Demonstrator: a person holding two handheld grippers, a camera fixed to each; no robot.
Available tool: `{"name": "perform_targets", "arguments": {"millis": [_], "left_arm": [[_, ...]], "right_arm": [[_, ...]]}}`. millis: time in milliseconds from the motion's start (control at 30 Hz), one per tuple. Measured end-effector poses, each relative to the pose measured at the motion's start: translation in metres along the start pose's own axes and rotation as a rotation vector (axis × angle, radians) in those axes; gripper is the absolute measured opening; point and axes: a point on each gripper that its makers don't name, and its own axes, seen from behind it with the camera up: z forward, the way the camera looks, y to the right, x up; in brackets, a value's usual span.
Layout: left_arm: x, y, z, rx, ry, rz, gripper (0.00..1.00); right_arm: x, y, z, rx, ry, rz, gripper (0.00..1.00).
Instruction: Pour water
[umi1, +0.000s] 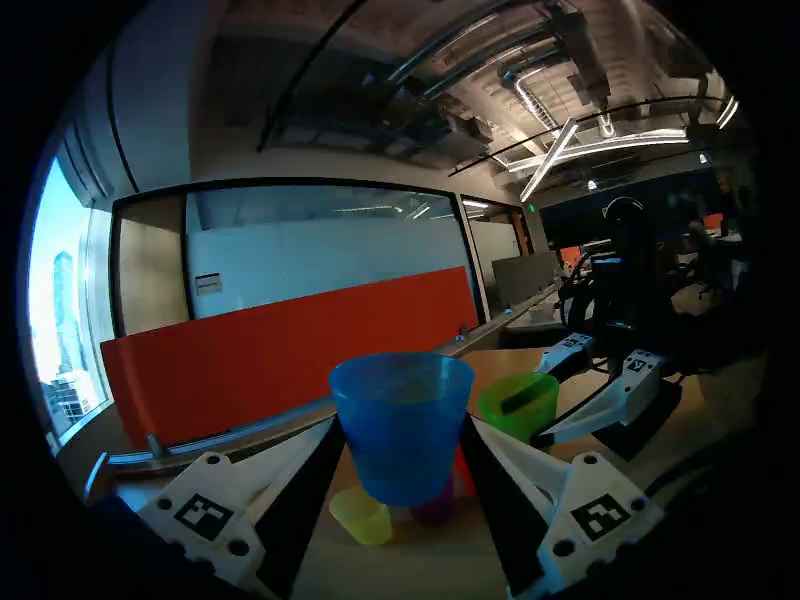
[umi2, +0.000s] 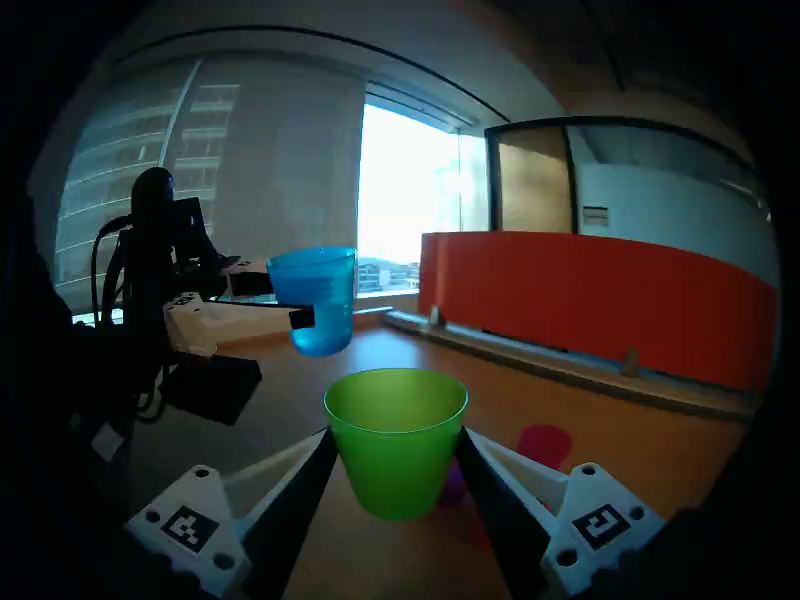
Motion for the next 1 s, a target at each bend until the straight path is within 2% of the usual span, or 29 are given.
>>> {"name": "perform_targets", "arguments": {"millis": [1000], "left_arm": [[0.022, -0.002, 0.004, -0.017, -0.002, 0.247, 0.79]], "right_arm": [[-0.008, -0.024, 0.006, 0.097, -0.038, -0.010, 0.86]]}}
